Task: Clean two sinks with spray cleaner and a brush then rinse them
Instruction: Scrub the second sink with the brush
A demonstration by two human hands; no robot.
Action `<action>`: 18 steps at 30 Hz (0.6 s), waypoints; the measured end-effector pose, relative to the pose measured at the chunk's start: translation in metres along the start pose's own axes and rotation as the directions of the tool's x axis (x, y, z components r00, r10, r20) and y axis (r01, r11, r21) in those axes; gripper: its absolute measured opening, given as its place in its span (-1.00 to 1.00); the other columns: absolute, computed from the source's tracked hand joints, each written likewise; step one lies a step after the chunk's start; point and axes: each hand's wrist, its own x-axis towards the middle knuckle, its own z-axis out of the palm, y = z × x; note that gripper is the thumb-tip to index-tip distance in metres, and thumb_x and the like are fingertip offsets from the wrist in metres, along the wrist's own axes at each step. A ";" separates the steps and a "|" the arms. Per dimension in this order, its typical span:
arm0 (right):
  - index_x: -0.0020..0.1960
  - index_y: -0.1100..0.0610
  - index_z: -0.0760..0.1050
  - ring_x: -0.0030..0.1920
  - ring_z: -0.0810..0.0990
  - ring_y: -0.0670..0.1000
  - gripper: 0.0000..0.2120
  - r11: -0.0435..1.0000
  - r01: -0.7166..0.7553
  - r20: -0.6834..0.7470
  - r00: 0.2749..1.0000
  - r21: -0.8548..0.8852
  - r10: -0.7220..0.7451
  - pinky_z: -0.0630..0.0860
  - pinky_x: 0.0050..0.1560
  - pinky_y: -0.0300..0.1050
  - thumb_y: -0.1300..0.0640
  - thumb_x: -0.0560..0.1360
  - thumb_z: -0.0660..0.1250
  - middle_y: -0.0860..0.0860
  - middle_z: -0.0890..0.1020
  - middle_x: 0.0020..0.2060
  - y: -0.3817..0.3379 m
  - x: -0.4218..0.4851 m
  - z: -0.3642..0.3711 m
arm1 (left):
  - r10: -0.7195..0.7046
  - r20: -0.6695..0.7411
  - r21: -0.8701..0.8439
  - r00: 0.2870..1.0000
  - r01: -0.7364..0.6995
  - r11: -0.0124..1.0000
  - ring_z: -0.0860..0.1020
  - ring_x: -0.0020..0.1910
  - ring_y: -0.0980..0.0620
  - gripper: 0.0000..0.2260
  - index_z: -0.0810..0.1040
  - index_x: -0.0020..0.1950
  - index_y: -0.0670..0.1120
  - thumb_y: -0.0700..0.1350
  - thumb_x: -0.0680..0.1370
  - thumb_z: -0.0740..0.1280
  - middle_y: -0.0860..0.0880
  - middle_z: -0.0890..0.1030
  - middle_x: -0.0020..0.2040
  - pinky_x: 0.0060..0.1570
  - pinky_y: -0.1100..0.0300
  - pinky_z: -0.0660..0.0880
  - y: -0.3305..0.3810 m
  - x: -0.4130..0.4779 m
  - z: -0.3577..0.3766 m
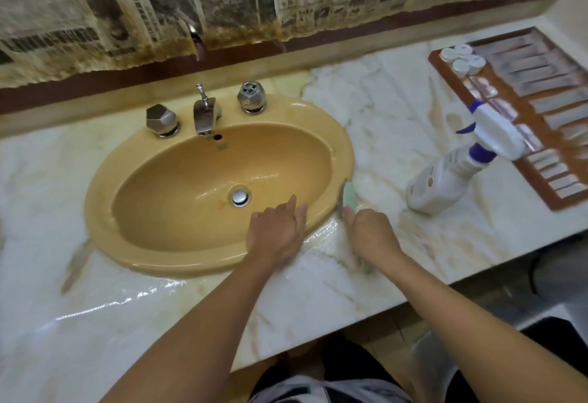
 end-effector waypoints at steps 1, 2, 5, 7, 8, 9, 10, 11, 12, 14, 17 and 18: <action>-0.06 0.21 0.39 -0.09 0.65 0.23 -0.68 0.990 -0.045 0.079 0.996 0.133 0.035 0.55 -0.06 -0.03 0.10 0.72 -0.03 0.29 0.61 -0.12 -0.004 -0.009 0.005 | -0.006 0.003 -0.003 1.000 0.006 1.000 0.47 0.34 -0.11 -0.44 0.17 0.63 0.05 0.19 0.69 -0.21 -0.02 0.51 0.43 0.37 -0.10 0.28 0.002 0.002 0.000; -0.07 0.25 0.43 -0.22 0.67 0.21 -0.64 0.947 -0.122 0.159 0.984 0.297 0.077 0.59 -0.16 -0.03 0.07 0.71 0.00 0.28 0.62 -0.21 -0.004 -0.015 0.011 | -0.013 0.008 -0.009 1.000 0.013 1.000 0.47 0.35 -0.11 -0.45 0.17 0.63 0.06 0.19 0.69 -0.21 -0.02 0.51 0.44 0.37 -0.11 0.28 0.003 0.004 0.000; -0.16 0.29 0.47 -0.52 0.60 0.18 -0.54 0.736 -0.285 0.225 0.957 0.614 0.183 0.56 -0.39 -0.01 -0.02 0.68 0.04 0.21 0.55 -0.47 -0.004 -0.007 0.014 | -0.025 0.014 -0.027 1.000 0.025 0.999 0.47 0.35 -0.12 -0.45 0.16 0.63 0.06 0.19 0.69 -0.20 -0.03 0.50 0.44 0.38 -0.12 0.28 0.007 0.005 -0.001; -0.25 0.27 0.48 -0.53 0.60 0.14 -0.49 0.796 -0.254 0.103 0.966 0.550 0.237 0.52 -0.43 -0.10 -0.03 0.68 0.02 0.13 0.55 -0.59 -0.002 0.023 -0.002 | -0.025 0.017 -0.034 1.000 0.026 0.999 0.47 0.34 -0.13 -0.46 0.16 0.63 0.06 0.18 0.70 -0.20 -0.02 0.51 0.43 0.37 -0.11 0.28 0.009 0.005 -0.003; -0.24 0.27 0.50 -0.57 0.58 0.10 -0.49 0.820 -0.248 0.039 0.963 0.517 0.267 0.47 -0.52 -0.18 -0.03 0.67 0.03 0.09 0.53 -0.64 -0.001 0.038 -0.013 | -0.025 0.014 -0.036 1.000 0.026 0.999 0.47 0.33 -0.13 -0.46 0.17 0.63 0.06 0.17 0.70 -0.20 -0.02 0.52 0.42 0.37 -0.11 0.28 0.009 0.005 -0.003; -0.22 0.29 0.52 -0.62 0.54 0.05 -0.51 0.823 -0.251 -0.004 0.956 0.510 0.294 0.38 -0.61 -0.25 -0.02 0.66 0.06 0.06 0.51 -0.67 -0.001 0.049 -0.026 | -0.024 0.010 -0.037 1.000 0.024 0.999 0.48 0.33 -0.13 -0.46 0.17 0.63 0.06 0.17 0.70 -0.21 -0.02 0.52 0.42 0.36 -0.11 0.28 0.010 0.005 -0.003; -0.19 0.31 0.53 -0.67 0.50 0.00 -0.52 0.841 -0.239 -0.031 0.957 0.485 0.290 0.31 -0.67 -0.29 -0.02 0.65 0.09 0.04 0.49 -0.69 0.000 0.056 -0.035 | -0.025 0.008 -0.039 1.000 0.025 0.999 0.48 0.33 -0.13 -0.46 0.17 0.63 0.06 0.17 0.70 -0.21 -0.03 0.52 0.41 0.36 -0.11 0.28 0.010 0.004 -0.004; -0.18 0.30 0.55 -0.66 0.50 -0.03 -0.51 0.885 -0.217 -0.054 0.964 0.411 0.262 0.34 -0.64 -0.29 -0.04 0.65 0.10 0.04 0.50 -0.67 -0.001 0.056 -0.038 | -0.029 0.010 -0.044 1.000 0.030 0.999 0.47 0.33 -0.13 -0.46 0.17 0.63 0.06 0.17 0.70 -0.20 -0.03 0.52 0.41 0.36 -0.11 0.28 0.010 0.004 -0.004; -0.17 0.29 0.56 -0.57 0.56 -0.03 -0.50 0.944 -0.175 -0.077 0.976 0.279 0.203 0.44 -0.51 -0.28 -0.08 0.64 0.11 0.06 0.55 -0.60 0.000 0.051 -0.035 | -0.035 0.013 -0.051 0.999 0.035 0.998 0.47 0.33 -0.13 -0.46 0.16 0.63 0.06 0.17 0.70 -0.20 -0.03 0.52 0.41 0.37 -0.11 0.28 0.010 0.005 -0.003; -0.07 0.21 0.59 -0.21 0.66 0.11 -0.51 0.998 -0.056 -0.115 0.992 0.021 0.058 0.50 -0.24 -0.13 -0.20 0.61 0.16 0.15 0.66 -0.28 0.001 0.031 -0.018 | -0.049 0.002 -0.058 0.999 0.049 0.997 0.47 0.34 -0.12 -0.47 0.16 0.64 0.05 0.17 0.70 -0.18 -0.03 0.52 0.41 0.36 -0.11 0.28 0.011 0.006 -0.003; 0.07 0.12 0.58 0.02 0.61 0.21 -0.57 0.982 0.039 -0.087 0.995 -0.184 -0.056 0.40 -0.17 -0.06 -0.23 0.58 0.20 0.13 0.62 -0.02 -0.006 0.015 -0.014 | -0.090 -0.081 -0.072 0.993 0.085 0.994 0.49 0.29 -0.12 -0.50 0.21 0.62 0.00 0.10 0.70 -0.10 -0.06 0.59 0.32 0.30 -0.09 0.31 0.013 0.006 -0.001; 0.11 0.12 0.57 0.05 0.60 0.21 -0.58 0.976 0.012 -0.114 0.993 -0.218 -0.038 0.39 -0.14 -0.06 -0.21 0.58 0.21 0.13 0.61 0.02 -0.010 0.024 -0.025 | -0.114 -0.115 -0.083 0.987 0.105 0.991 0.50 0.26 -0.12 -0.51 0.24 0.61 -0.01 0.06 0.70 -0.07 -0.06 0.61 0.27 0.28 -0.07 0.33 0.013 0.006 0.000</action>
